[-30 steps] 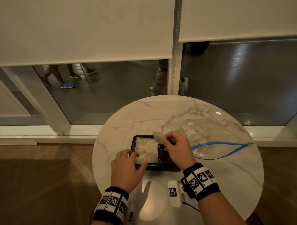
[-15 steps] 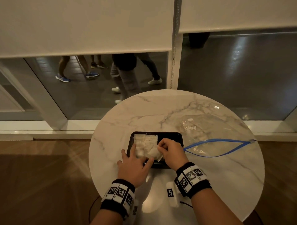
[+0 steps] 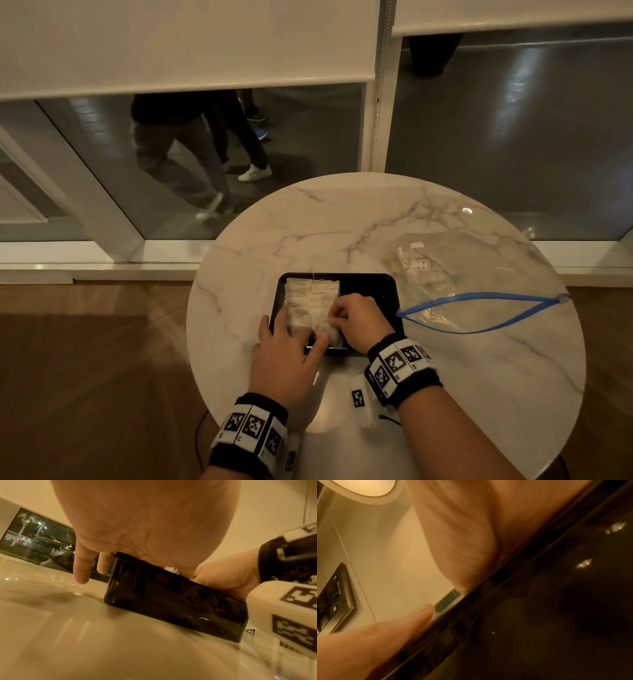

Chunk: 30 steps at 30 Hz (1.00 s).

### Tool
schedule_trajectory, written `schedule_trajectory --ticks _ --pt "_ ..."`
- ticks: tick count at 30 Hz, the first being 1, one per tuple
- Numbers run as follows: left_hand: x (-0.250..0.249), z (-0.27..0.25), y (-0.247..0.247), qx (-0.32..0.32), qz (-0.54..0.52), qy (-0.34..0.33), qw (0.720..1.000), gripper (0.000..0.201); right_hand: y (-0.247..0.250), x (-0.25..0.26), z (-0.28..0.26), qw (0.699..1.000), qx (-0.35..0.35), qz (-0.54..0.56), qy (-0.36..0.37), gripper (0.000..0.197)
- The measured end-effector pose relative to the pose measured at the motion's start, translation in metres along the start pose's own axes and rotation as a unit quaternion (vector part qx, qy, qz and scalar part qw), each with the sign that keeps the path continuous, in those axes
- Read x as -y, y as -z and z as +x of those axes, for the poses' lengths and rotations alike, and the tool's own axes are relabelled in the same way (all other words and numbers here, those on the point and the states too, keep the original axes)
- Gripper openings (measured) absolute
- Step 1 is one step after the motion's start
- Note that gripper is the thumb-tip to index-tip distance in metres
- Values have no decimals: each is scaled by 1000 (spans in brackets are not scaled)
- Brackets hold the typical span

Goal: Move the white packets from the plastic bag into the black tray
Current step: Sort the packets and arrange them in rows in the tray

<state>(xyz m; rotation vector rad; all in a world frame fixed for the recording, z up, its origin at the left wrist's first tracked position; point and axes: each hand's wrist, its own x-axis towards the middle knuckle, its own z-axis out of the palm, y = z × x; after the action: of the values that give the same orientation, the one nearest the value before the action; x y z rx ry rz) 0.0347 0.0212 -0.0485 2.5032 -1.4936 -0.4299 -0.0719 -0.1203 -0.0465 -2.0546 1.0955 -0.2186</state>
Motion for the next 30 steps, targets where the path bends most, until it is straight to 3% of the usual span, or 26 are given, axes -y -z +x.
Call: schedule_trajectory --ticks 5,9,12,15,20,24,30 --pt "0 -2 1 -6 -14 -7 1000 69 -3 5 4 1000 14 -15 -16 3" --pt "-4 -4 10 -60 40 -72 995 21 -7 4 5 999 15 -9 -29 12" --pt "-1 0 1 -58 28 -60 996 28 -8 4 4 999 12 -9 -28 17" --pt "4 3 -3 -3 -31 2 1000 46 -8 3 4 1000 10 -7 -25 19" --pt "3 3 2 24 -5 8 1000 62 -5 5 3 999 5 7 -32 19" --pt "-1 3 6 42 22 16 999 53 -1 6 5 996 -47 22 -67 12" --pt "-5 4 9 61 36 28 997 49 3 6 6 994 -18 49 -94 33"
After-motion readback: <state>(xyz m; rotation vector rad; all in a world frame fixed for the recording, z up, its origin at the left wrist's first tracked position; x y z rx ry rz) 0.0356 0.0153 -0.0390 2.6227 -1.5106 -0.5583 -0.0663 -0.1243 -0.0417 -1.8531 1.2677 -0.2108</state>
